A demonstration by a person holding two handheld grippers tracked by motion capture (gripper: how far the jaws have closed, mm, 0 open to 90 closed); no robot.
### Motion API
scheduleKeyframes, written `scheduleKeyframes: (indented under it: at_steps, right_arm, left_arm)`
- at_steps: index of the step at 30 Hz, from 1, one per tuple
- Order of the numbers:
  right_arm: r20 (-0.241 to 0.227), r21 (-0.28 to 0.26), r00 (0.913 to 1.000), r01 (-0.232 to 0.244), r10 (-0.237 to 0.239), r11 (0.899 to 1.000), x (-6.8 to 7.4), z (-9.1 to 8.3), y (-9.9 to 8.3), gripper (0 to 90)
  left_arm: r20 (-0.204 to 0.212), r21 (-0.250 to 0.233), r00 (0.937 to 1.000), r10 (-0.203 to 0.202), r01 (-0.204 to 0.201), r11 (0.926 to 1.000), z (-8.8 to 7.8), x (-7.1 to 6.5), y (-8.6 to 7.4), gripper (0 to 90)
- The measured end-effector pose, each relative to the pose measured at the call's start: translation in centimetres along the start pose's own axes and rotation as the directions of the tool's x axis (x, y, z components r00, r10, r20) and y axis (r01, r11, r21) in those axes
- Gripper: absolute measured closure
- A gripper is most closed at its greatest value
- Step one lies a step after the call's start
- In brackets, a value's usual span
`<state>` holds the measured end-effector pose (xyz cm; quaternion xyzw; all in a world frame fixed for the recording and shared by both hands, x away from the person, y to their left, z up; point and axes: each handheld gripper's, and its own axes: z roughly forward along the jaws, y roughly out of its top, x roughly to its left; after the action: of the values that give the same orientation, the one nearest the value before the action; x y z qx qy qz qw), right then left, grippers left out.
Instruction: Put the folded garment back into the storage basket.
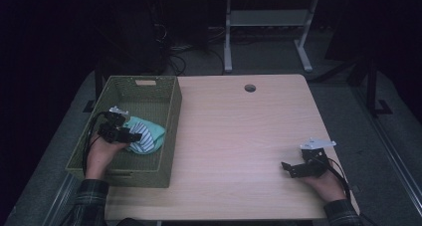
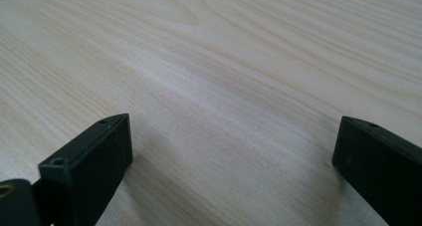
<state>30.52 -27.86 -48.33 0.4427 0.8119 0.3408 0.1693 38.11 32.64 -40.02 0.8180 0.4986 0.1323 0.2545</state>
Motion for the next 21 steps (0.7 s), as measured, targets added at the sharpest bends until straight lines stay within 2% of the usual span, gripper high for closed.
scheduleKeyframes:
  at_steps: [4, 8, 11, 15, 21]
  right_arm:
    - [0.000, 0.000, 1.0000, 0.001, -0.001, 1.000, 0.0, 0.0, 0.0, 1.9]
    - [0.001, -0.001, 1.0000, 0.001, -0.001, 1.000, 0.0, 0.0, 0.0, 1.9]
    - [0.002, -0.001, 1.0000, 0.001, -0.001, 1.000, 0.0, 0.0, 0.0, 1.9]
    - [0.000, 0.002, 1.0000, -0.003, 0.003, 1.000, 0.0, 0.0, 0.0, 1.9]
    - [0.000, 0.002, 1.0000, -0.004, 0.004, 1.000, 0.0, 0.0, 0.0, 1.9]
  left_arm:
    - [0.025, -0.012, 0.9997, -0.009, 0.009, 0.9999, -0.1, -0.2, 0.4, 30.3]
    - [0.030, -0.029, 0.9996, -0.002, 0.003, 0.9996, 0.0, -0.9, 0.9, 22.7]
    - [0.024, -0.040, 0.9994, 0.027, -0.026, 0.9989, -0.3, -1.8, 1.8, 18.5]
    - [0.045, -0.072, 0.9981, 0.041, -0.038, 0.9967, -0.9, -2.9, 2.8, 14.3]
    - [0.075, -0.135, 0.9937, 0.083, -0.072, 0.9882, -2.5, -4.6, 4.4, 13.3]
